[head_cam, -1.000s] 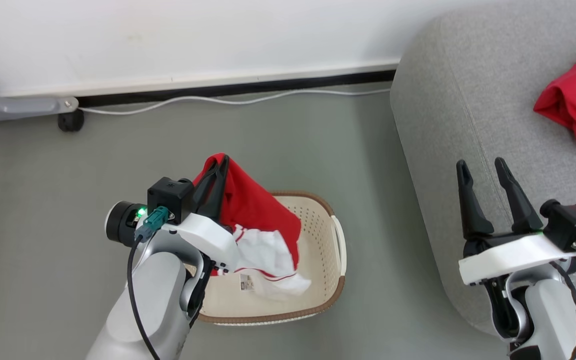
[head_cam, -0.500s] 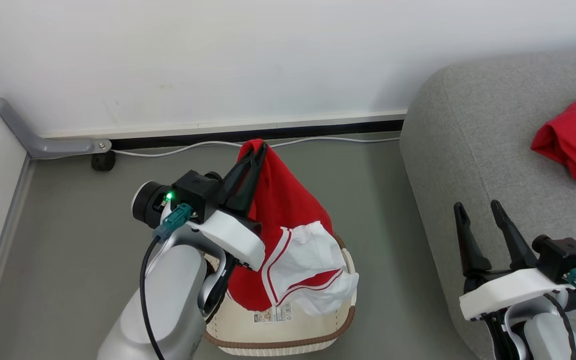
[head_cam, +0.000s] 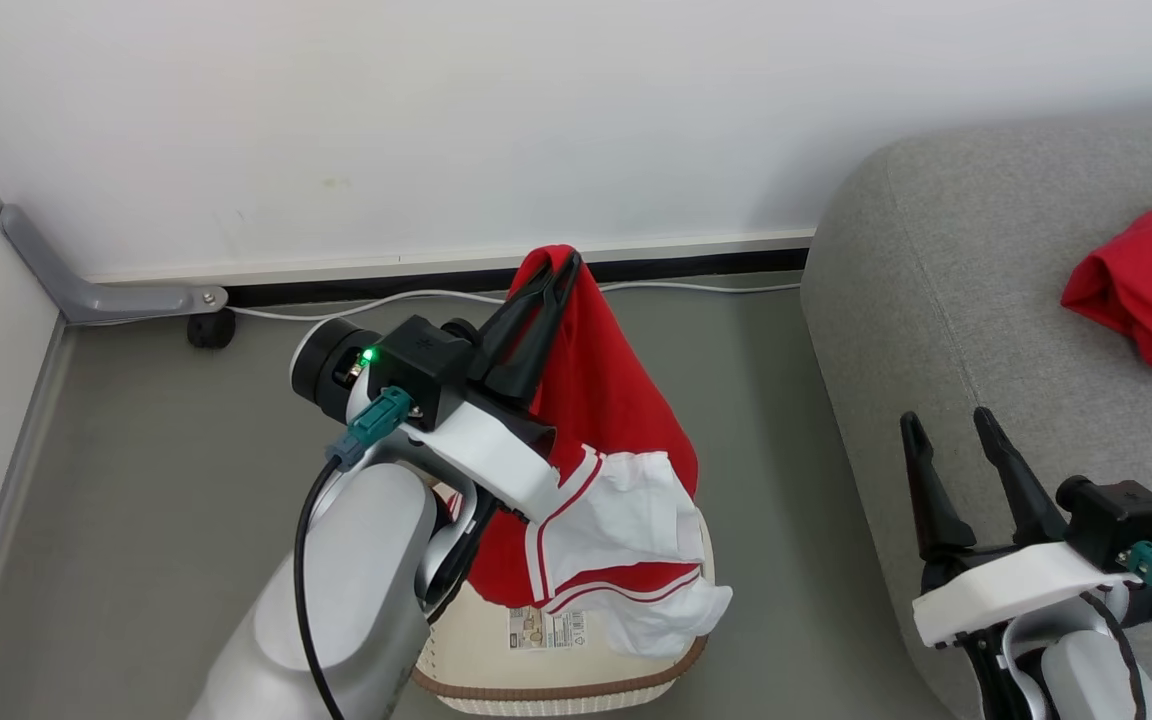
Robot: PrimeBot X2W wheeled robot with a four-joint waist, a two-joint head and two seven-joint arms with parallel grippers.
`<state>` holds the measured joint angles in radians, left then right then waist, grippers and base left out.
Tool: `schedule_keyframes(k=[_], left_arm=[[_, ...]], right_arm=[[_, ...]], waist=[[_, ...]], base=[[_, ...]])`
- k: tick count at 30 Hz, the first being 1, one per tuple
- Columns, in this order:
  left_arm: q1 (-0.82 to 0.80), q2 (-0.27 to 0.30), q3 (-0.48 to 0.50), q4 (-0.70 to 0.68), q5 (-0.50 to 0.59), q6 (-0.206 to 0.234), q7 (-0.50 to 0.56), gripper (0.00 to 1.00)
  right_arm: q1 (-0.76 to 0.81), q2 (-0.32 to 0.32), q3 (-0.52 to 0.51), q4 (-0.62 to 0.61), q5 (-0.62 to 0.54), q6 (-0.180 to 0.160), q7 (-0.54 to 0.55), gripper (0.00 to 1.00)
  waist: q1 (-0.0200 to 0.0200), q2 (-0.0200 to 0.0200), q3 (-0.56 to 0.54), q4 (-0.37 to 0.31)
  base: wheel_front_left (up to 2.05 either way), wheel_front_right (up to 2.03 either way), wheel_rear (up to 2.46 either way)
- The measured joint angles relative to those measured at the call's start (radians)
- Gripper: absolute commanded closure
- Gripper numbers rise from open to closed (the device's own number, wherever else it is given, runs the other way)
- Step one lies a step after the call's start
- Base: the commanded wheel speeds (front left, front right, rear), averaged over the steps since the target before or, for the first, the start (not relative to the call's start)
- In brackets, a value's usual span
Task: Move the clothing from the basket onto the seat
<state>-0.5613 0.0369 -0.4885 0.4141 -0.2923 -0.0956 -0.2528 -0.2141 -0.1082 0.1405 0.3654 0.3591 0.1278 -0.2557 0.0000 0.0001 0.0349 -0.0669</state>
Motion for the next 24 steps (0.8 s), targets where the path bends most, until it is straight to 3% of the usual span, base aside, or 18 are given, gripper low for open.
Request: schedule_keyframes(k=[6, 17, 23, 24], left_arm=[[-0.006, 0.0, -0.021, -0.005, -0.002, 0.0, 0.0, 1.0], [-0.038, 0.0, -0.057, -0.04, -0.024, 0.009, -0.001, 1.0], [-0.038, 0.001, -0.083, -0.047, -0.032, 0.013, -0.003, 1.0], [-0.038, 0.001, -0.083, -0.047, -0.032, 0.013, -0.003, 1.0]], right_arm=[[-0.016, -0.037, 0.121, -0.062, 0.025, 0.0, 0.0, 0.0], [-0.318, -0.295, 0.54, -0.119, 0.161, 0.0, 0.0, 0.0], [-0.467, -0.38, 0.785, -0.098, 0.284, 0.0, 0.022, 0.0], [-0.467, -0.38, 0.785, -0.098, 0.284, 0.0, 0.022, 0.0]], waist=[[0.0, 0.0, 0.018, 0.002], [0.0, 0.0, 0.039, 0.022], [0.0, 0.0, 0.04, 0.043], [0.0, 0.0, 0.04, 0.043]], base=[[0.0, 0.0, 0.0], [0.0, 0.0, 0.0], [0.0, 0.0, 0.0], [0.0, 0.0, 0.0]])
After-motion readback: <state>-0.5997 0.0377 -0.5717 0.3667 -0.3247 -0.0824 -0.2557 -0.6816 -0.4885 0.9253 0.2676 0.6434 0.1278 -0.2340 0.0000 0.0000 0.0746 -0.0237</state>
